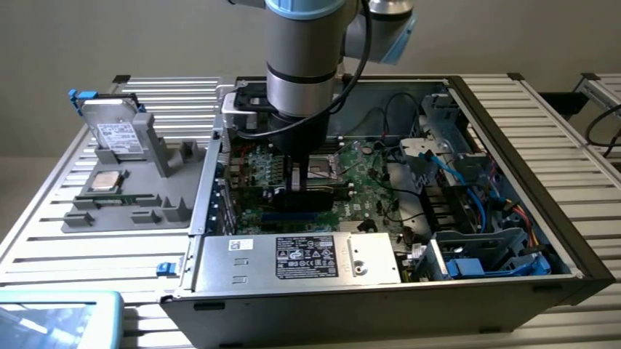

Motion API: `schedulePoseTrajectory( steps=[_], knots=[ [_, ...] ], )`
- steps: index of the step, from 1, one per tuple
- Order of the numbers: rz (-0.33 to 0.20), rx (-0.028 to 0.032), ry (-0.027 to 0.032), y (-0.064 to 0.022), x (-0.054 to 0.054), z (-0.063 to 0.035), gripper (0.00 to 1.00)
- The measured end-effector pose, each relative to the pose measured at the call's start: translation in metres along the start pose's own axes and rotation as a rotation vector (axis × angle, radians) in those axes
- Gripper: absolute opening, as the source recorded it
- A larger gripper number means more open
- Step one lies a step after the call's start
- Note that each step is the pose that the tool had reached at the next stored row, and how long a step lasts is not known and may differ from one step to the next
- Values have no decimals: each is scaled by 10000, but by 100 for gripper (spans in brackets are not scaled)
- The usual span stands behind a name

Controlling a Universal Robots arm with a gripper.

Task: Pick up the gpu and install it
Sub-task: 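Insert the gpu into the slot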

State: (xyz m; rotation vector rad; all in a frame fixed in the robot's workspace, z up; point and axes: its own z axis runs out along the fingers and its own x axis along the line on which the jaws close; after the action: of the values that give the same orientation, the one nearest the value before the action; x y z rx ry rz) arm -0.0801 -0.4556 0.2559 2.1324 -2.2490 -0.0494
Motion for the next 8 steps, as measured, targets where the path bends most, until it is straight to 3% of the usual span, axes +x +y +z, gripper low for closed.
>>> schedulePoseTrajectory(
  steps=[8],
  knots=[
    [-1, -6, 2, 5, 1, 6, 28]
  ],
)
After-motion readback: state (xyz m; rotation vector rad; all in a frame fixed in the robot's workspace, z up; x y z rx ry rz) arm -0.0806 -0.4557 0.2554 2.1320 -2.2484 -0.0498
